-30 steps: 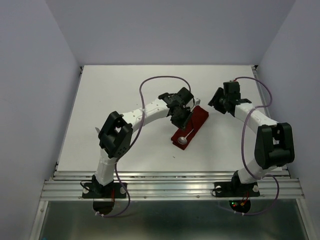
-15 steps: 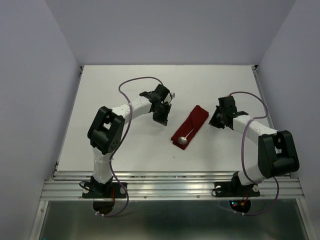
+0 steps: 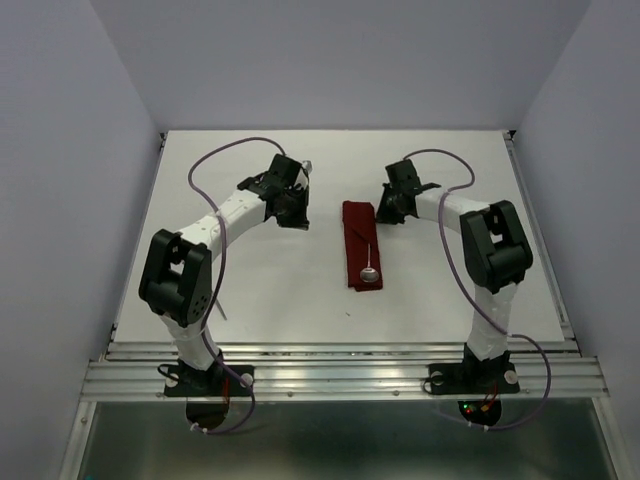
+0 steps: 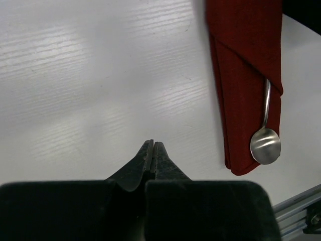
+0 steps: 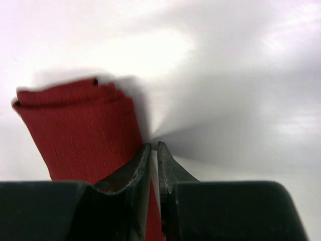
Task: Fold the napkin into a case and place the utensils inside
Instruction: Insert the spoon into the folded napkin.
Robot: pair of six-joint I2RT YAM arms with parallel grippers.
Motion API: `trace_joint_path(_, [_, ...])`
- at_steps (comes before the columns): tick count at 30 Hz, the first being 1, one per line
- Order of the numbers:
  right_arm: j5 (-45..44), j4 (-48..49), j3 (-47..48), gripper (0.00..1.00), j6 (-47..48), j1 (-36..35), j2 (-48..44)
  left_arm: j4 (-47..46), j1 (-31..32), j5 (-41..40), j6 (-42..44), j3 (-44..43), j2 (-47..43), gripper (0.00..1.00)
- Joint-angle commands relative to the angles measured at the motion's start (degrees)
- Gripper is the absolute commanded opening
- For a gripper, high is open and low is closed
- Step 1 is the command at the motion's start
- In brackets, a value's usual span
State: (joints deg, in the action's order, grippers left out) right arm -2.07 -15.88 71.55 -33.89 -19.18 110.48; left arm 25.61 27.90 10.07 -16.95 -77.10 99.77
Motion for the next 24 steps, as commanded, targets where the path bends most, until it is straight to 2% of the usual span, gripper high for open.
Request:
trace_joint_path(1, [0.0, -3.6, 11.8, 0.17, 1.5, -1.3, 6.7, -1.1, 0.1, 1.4, -0.5, 2.0, -1.6, 0.0])
trace_joint_path(3, [-2.2, -5.4, 14.0, 0.18, 1.9, -1.3, 8.2, -2.0, 0.2, 2.8, -1.2, 2.1, -1.6, 0.0])
trace_joint_path(6, [-5.8, -5.7, 13.4, 0.2, 3.2, -1.3, 5.5, -3.2, 0.7, 5.3, -1.5, 1.6, -1.0, 0.0])
trace_joint_path(12, [-8.1, -6.3, 3.7, 0.31, 5.9, -1.3, -5.7, -5.7, 2.2, 8.4, -4.1, -2.3, 3.6, 0.0])
trace_joint_path(18, [-8.7, -6.6, -6.6, 0.38, 5.2, -7.6, -15.9, -6.2, 5.6, 10.2, -5.9, -8.1, 8.8, 0.0])
trace_joint_path(24, [-8.1, -6.4, -10.2, 0.38, 2.8, -11.6, -19.2, -11.1, 7.1, 13.9, -9.2, -6.6, 10.7, 0.0])
